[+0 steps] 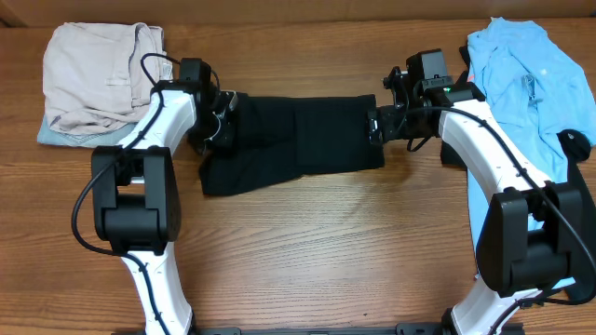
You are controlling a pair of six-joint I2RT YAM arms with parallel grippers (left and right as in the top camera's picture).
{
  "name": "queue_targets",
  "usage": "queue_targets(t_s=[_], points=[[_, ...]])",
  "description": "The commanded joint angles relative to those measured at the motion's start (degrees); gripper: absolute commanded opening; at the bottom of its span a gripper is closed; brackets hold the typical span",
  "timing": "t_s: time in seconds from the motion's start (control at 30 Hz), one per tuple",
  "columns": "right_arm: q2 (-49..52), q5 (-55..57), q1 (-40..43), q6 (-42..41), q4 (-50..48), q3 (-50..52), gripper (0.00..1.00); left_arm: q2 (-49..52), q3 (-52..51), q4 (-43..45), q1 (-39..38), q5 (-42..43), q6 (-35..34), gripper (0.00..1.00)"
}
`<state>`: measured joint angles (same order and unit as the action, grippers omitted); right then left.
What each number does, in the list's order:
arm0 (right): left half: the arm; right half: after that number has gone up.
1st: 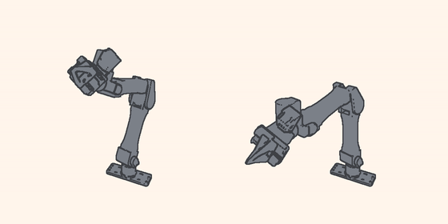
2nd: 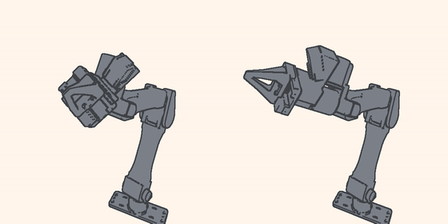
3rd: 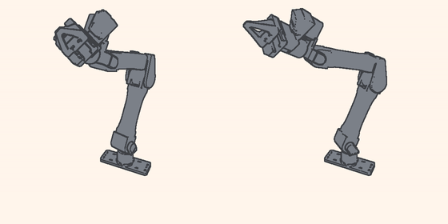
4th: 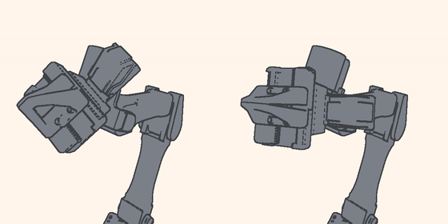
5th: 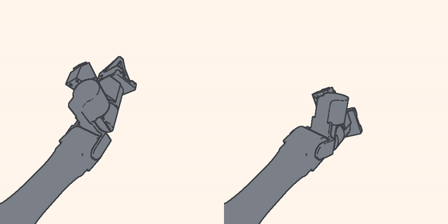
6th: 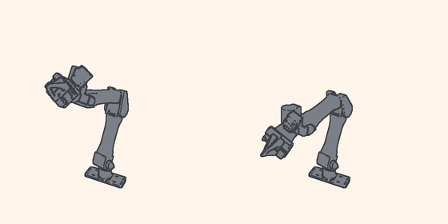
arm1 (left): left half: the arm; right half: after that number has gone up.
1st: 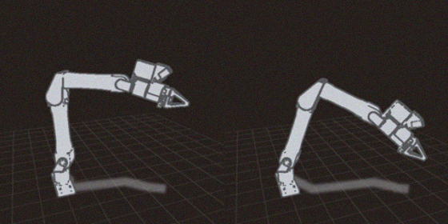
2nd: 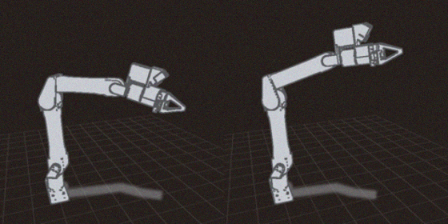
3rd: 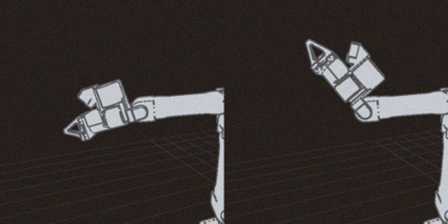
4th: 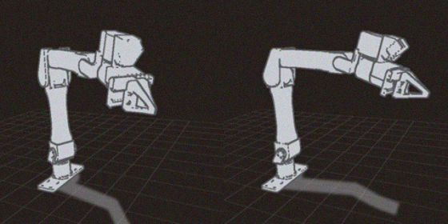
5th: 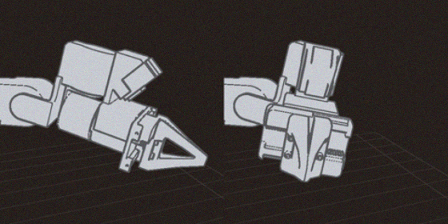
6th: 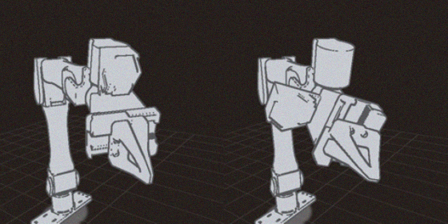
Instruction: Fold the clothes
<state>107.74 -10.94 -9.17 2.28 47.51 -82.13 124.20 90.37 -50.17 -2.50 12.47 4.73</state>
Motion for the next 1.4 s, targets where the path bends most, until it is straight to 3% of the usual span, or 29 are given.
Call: queue_targets(t_s=[0.0,0.07,0.2,0.27,0.57,0.77,1.03,1.13,1.23,1.37], points=[[-1.2,-3.8,-0.6,-0.8,-0.5,-0.8,0.8,2.1,4.4,-5.1,3.6,-5.1,-1.7,0.04],[-1.2,-4.9,-0.9,-1.0,-0.9,-0.8,0.68,2.1,8.5,-9.2,4.7,-5.2,-1.7,0.04],[-1.2,-7.2,-1.8,-2.5,-2.5,-0.5,0.3,2.1,18.7,-18.6,6.0,-5.2,-1.7,0.04],[-1.2,-7.9,-2.4,-2.6,-3.0,-0.3,0.19,2.1,23.5,-22.7,6.0,-5.4,-1.7,0.04],[-1.2,-8.3,-3.5,-2.6,-2.9,-0.3,0.17,2.1,40.6,-35.3,1.6,-7.5,-1.1,0.04],[-1.4,-10.4,-2.3,-2.6,-0.8,-0.9,0.04,2.1,43.7,-36.4,-6.6,-10.1,-1.1,0.04],[-7.7,-13.8,1.7,-2.5,2.6,-3.1,0.04,2.1,43.1,-30.6,-17.4,-11.0,-2.1,0.04],[-11.7,-13.8,3.5,-2.5,3.0,-3.1,0.11,2.2,42.8,-28.9,-20.0,-11.0,-3.8,0.04],[-15.8,-13.8,5.6,-2.5,3.6,-3.1,0.19,3.6,42.5,-28.1,-23.2,-11.0,-3.9,0.18],[-18.2,-13.8,7.8,-2.5,4.7,-3.1,0.19,6.6,42.5,-28.0,-26.1,-10.0,-3.9,0.19]])
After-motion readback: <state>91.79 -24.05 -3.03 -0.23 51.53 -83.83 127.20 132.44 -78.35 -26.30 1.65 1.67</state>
